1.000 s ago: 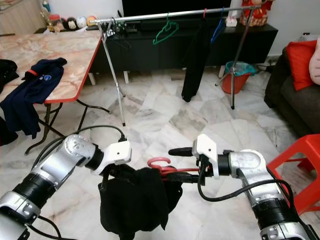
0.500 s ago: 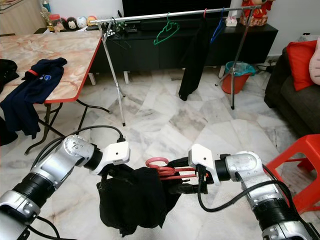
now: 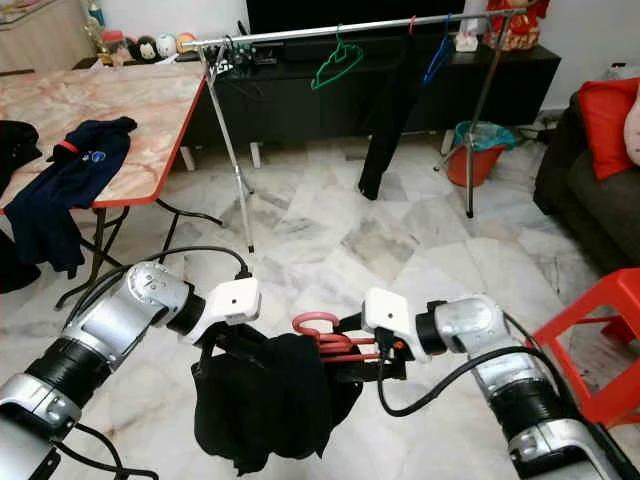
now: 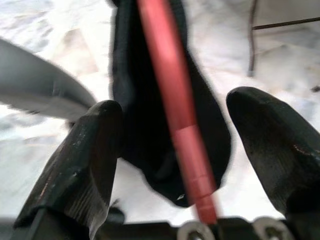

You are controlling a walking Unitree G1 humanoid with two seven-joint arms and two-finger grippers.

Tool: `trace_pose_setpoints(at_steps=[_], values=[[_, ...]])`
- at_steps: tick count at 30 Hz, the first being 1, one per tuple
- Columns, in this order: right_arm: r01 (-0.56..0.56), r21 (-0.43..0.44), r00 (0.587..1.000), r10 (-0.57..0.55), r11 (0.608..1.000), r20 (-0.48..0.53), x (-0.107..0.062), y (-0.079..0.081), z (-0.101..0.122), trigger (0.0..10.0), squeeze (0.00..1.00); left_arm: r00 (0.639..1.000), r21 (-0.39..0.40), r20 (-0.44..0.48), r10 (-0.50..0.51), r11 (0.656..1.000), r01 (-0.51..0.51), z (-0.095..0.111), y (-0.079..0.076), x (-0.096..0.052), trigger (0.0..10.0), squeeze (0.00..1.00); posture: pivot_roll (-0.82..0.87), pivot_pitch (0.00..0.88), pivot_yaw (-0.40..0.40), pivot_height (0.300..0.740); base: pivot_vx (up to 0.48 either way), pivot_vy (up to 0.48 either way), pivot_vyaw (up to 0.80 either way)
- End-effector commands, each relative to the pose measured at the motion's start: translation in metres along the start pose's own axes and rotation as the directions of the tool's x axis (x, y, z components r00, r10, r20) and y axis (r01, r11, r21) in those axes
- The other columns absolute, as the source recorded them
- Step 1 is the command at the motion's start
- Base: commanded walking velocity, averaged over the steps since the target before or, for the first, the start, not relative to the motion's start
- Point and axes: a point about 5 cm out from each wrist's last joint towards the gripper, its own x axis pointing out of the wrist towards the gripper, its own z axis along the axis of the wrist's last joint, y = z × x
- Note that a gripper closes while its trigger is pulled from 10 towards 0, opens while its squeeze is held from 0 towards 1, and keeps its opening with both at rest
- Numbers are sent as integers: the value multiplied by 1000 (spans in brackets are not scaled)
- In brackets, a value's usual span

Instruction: Hang hanger

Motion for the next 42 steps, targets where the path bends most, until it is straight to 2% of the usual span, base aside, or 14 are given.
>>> trace_pose_setpoints(at_steps=[1,4,8,9,10,11,12,13,14,28,42], values=[[68,-32,997,-67,997,29,0,-9,9,10000,0,1000,22,11,9,1000,-9,5,2,-7,10000,0,78,0,68,740,0,0,0],[92,-36,996,-92,995,18,-1,-12,8,10000,0,1000,24,13,4,1000,-4,6,2,-6,10000,0,74,0,71,740,0,0,0],[69,-38,998,-69,997,0,-2,-10,4,10000,0,1000,23,15,2,1000,-3,7,1,-5,10000,0,75,0,70,740,0,0,0],[65,-33,998,-65,997,3,-1,-10,3,9529,0,1000,23,16,3,1000,-3,7,1,-5,10000,0,75,0,70,740,0,0,0],[59,-26,998,-59,998,4,-1,-9,3,5961,0,1000,23,16,3,1000,-4,7,1,-5,10000,0,77,0,68,740,0,0,0],[50,-24,999,-50,998,3,-1,-9,3,3843,0,1000,23,15,4,1000,-4,6,1,-5,10000,0,77,0,68,740,0,0,0],[44,-23,999,-44,999,3,-1,-8,2,3843,0,1000,23,15,5,1000,-5,6,1,-6,10000,0,77,0,68,740,0,0,0],[36,-24,999,-36,999,0,-1,-8,2,3020,0,1000,22,14,5,1000,-6,6,1,-6,10000,0,77,0,67,740,0,0,0],[26,-25,1000,-26,999,-3,-1,-7,1,0,0,1000,20,12,7,1000,-7,5,1,-6,10000,0,77,0,66,740,0,0,0],[3,-26,1000,-3,1000,-1,-2,-9,3,0,0,1000,11,8,14,1000,-14,2,0,-4,10000,0,73,0,61,740,0,0,0],[-43,1,999,43,999,2,3,-1,-2,0,0,1000,11,4,18,1000,-19,1,2,-5,10000,0,76,0,62,740,0,0,0]])
